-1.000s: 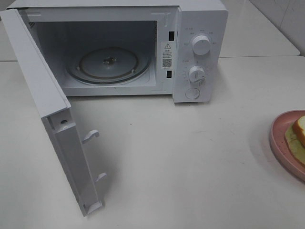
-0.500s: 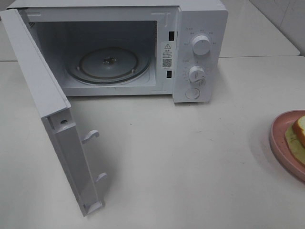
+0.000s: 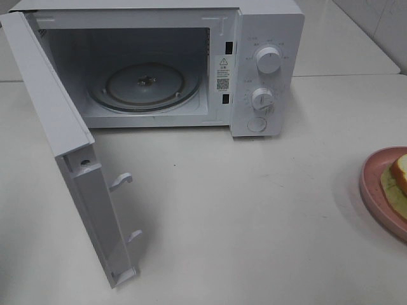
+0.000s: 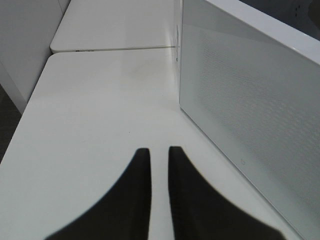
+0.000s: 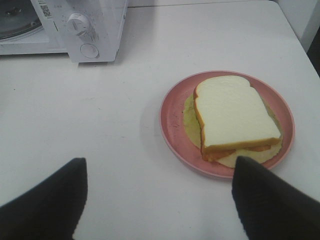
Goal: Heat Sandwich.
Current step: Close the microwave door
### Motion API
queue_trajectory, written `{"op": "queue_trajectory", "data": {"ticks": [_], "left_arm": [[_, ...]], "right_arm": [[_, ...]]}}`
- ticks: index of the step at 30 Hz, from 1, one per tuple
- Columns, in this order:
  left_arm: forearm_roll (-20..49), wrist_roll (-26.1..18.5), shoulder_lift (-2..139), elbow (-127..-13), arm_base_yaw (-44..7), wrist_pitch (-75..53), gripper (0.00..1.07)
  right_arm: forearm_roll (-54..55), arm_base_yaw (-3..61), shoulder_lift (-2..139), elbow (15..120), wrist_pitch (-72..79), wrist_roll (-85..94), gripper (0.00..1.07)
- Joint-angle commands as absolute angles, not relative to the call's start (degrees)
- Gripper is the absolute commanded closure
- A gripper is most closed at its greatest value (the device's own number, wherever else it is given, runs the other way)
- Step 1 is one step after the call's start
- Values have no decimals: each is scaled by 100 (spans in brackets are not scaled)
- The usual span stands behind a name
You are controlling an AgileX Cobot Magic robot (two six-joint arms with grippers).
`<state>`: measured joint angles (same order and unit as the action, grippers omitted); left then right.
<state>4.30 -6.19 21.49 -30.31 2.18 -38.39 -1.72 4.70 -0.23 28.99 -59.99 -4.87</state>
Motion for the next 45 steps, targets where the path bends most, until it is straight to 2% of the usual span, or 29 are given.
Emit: {"op": "queue_trajectory", "data": {"ticks": [1, 5, 8, 14, 18, 24, 26, 27, 32, 45], "left_arm": [[424, -636, 2607, -2744, 229, -2928, 106], [424, -642, 2865, -2469, 229, -2166, 106], [418, -659, 3163, -2074, 229, -980, 106], [304, -705, 3638, -1621, 229, 338, 106], [292, -699, 4332, -1266, 223, 1799, 106], [97, -613, 4905, -1157, 223, 3008, 106], [-115, -476, 5174, -1157, 223, 3260, 106], [-315, -241, 5414, -1157, 212, 3375, 106], [-762, 57, 5953, -1157, -11, 3856, 106], [-894, 52, 7282, -1163, -940, 4830, 106]], "right_arm": [[-195, 453, -172, 2882, -5953, -453, 31], [-195, 453, -172, 2882, -5953, -453, 31], [-195, 453, -172, 2882, -5953, -453, 31], [-195, 453, -172, 2882, -5953, -453, 31], [-195, 453, -172, 2882, -5953, -453, 31], [-195, 453, -172, 2882, -5953, -453, 31], [-195, 453, -172, 2882, -5953, -453, 31], [-195, 453, -172, 2882, -5953, -453, 31], [-195, 453, -172, 2882, -5953, -453, 31], [-195, 453, -172, 2882, -5953, -453, 31]]}}
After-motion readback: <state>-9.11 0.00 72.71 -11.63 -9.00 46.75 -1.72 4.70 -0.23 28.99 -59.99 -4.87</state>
